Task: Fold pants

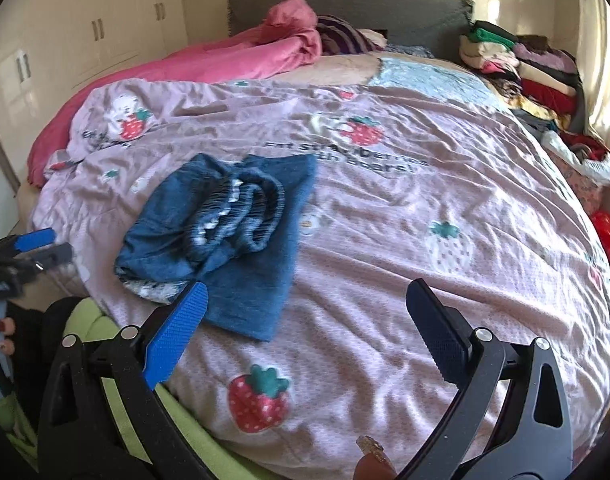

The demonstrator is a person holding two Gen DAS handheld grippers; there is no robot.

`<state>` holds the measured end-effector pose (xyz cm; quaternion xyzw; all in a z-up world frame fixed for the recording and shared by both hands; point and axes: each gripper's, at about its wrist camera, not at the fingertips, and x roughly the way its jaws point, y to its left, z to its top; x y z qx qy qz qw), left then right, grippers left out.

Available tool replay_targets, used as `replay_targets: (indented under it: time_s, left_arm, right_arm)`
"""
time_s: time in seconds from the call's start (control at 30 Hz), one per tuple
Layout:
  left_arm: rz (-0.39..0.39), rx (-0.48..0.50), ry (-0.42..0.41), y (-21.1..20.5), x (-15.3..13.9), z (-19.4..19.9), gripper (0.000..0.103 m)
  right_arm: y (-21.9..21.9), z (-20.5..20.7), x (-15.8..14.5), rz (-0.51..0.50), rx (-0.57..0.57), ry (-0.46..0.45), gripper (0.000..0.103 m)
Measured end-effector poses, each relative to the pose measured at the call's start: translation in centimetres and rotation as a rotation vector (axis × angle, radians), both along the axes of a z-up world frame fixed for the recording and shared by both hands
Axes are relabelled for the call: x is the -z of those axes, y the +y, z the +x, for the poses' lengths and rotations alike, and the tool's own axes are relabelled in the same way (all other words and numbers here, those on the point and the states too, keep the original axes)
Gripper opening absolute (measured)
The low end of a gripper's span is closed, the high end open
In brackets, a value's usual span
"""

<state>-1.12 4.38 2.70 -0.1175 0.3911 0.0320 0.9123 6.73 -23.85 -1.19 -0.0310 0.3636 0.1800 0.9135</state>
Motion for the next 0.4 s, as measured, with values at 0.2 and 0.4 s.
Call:
replay_targets:
  time_s: [0.2,0.4]
  left_arm:
    - [0.061,-0.168,0.154,8.0,2.8,5.0,0.099]
    - [0.228,-0.43,0.245,19.4,6.1,11.8,0.099]
  right_arm:
    - [-5.1,3.7,1.8,0.003,0.144,0.04,0.094]
    - [-17.2,11.2,3.8,-0.023,0.458,0.094,0.094]
